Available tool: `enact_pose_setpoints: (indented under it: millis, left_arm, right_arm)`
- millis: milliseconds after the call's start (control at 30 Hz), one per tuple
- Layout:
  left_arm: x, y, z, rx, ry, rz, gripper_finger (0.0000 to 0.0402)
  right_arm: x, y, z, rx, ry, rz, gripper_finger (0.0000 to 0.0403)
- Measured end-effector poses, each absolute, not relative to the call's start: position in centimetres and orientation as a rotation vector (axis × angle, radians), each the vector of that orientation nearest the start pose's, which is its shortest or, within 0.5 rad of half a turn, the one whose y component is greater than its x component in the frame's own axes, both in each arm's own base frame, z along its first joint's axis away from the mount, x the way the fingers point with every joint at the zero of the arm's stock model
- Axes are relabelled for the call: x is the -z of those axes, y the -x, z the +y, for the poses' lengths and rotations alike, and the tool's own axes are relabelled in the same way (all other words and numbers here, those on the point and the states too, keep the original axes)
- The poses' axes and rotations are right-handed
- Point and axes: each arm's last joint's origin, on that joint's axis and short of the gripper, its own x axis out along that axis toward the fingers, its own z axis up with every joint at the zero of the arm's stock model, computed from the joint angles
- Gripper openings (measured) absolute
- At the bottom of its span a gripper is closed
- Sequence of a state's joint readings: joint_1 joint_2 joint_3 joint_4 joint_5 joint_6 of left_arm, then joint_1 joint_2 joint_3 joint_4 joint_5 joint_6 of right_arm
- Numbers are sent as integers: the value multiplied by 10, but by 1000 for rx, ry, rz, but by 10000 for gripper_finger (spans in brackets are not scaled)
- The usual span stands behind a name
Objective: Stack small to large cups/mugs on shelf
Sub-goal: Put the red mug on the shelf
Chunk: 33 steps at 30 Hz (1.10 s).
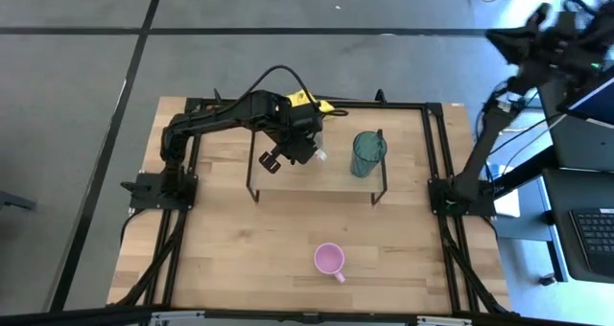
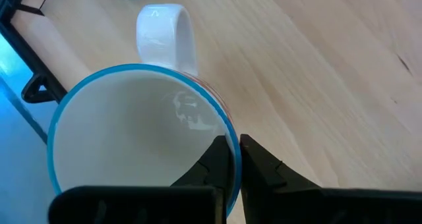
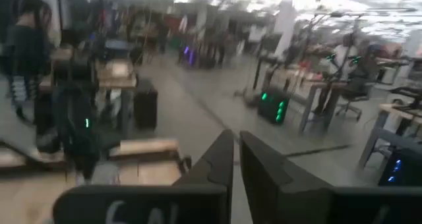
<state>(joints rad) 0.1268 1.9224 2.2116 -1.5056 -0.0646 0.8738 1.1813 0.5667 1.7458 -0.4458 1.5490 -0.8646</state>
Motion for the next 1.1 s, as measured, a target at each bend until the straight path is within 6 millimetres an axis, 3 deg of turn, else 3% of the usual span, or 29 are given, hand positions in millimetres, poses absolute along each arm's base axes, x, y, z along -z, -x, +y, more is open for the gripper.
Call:
enact_pose_setpoints:
  millis: [233,333,500,667,800,967,1100]
  left_arm:
    - [-388,-359,52,363,-711,1203,11]
    - [-388,-358,56,353,-700,1205,11]
    - [-388,-358,59,343,-694,1208,11]
    - [-388,-359,57,371,-679,1184,11]
    - [-389,-361,57,386,-670,1153,11]
    - [-390,-362,57,388,-668,1127,11]
    - [-390,-363,57,387,-669,1124,11]
  right_arm:
    - [-537,13,-114,368,83,15,30]
    - [-530,4,-96,332,62,-3,30]
    - [-539,-17,-48,54,42,-130,30]
    - [-548,-18,-21,-502,5,-363,30]
    - [-550,-14,-1,-814,88,-502,30]
    - [-546,-15,28,-916,291,-544,30]
    - [-543,-17,55,-938,345,-488,30]
